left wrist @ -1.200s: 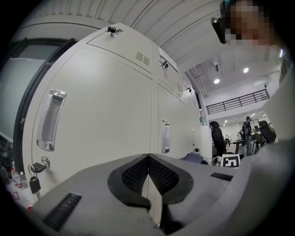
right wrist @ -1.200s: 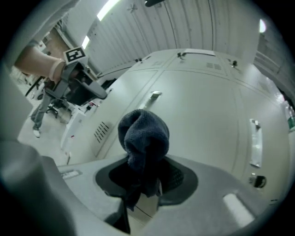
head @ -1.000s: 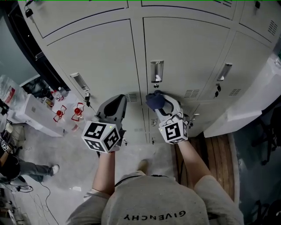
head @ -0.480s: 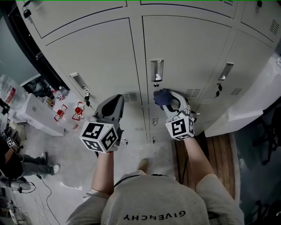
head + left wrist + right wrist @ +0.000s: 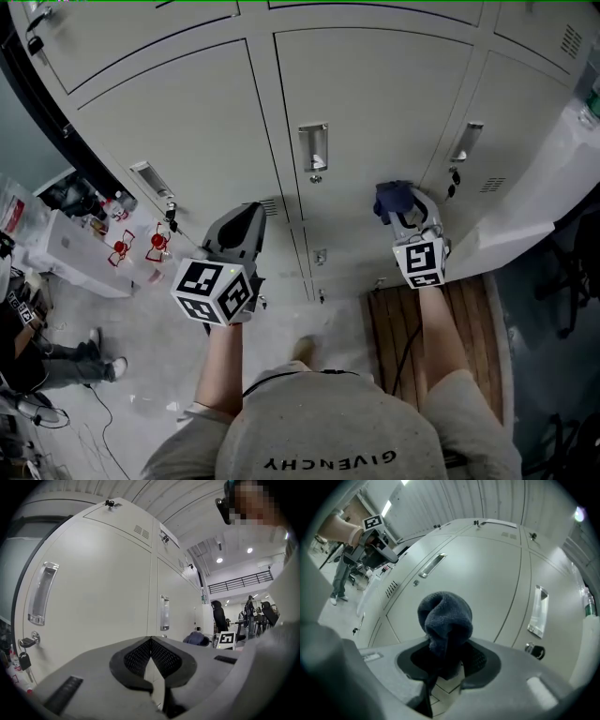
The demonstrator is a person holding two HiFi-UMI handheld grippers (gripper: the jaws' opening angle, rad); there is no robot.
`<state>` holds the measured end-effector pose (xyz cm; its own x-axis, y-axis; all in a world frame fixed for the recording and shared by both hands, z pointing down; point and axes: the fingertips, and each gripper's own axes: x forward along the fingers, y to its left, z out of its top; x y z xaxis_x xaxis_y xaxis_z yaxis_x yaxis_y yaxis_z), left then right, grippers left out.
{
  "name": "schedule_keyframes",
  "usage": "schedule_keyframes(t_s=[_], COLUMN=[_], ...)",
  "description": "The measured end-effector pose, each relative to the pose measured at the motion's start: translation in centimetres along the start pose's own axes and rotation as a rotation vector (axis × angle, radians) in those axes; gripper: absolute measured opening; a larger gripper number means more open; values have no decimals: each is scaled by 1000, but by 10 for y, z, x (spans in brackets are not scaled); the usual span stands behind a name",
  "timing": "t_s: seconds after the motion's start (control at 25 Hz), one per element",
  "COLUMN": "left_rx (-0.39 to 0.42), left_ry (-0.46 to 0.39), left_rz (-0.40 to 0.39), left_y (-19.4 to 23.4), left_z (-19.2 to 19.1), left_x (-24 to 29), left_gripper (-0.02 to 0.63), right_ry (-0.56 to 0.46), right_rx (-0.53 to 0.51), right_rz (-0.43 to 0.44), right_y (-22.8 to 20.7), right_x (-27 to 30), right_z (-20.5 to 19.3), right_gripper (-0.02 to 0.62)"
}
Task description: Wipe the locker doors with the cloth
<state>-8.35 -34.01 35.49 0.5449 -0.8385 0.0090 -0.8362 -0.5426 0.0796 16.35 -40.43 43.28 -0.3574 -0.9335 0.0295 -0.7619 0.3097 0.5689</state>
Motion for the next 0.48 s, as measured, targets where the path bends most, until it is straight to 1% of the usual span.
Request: schedule_keyframes(t_s=[0.2,0.48], left_rx=[0,2], left_ry=[5,8], left_rz=[-8,-8], left_y=[-5,-9], left_z=[-3,-3], left_x=[2,0], left_gripper=[-2,-2], right_ry=[28,62], right_rx=[2,63], right_rz=[-27,-82], right_y=[-21,-42], right_x=[-7,-15], right_z=[-15,-32], right_gripper=[131,132])
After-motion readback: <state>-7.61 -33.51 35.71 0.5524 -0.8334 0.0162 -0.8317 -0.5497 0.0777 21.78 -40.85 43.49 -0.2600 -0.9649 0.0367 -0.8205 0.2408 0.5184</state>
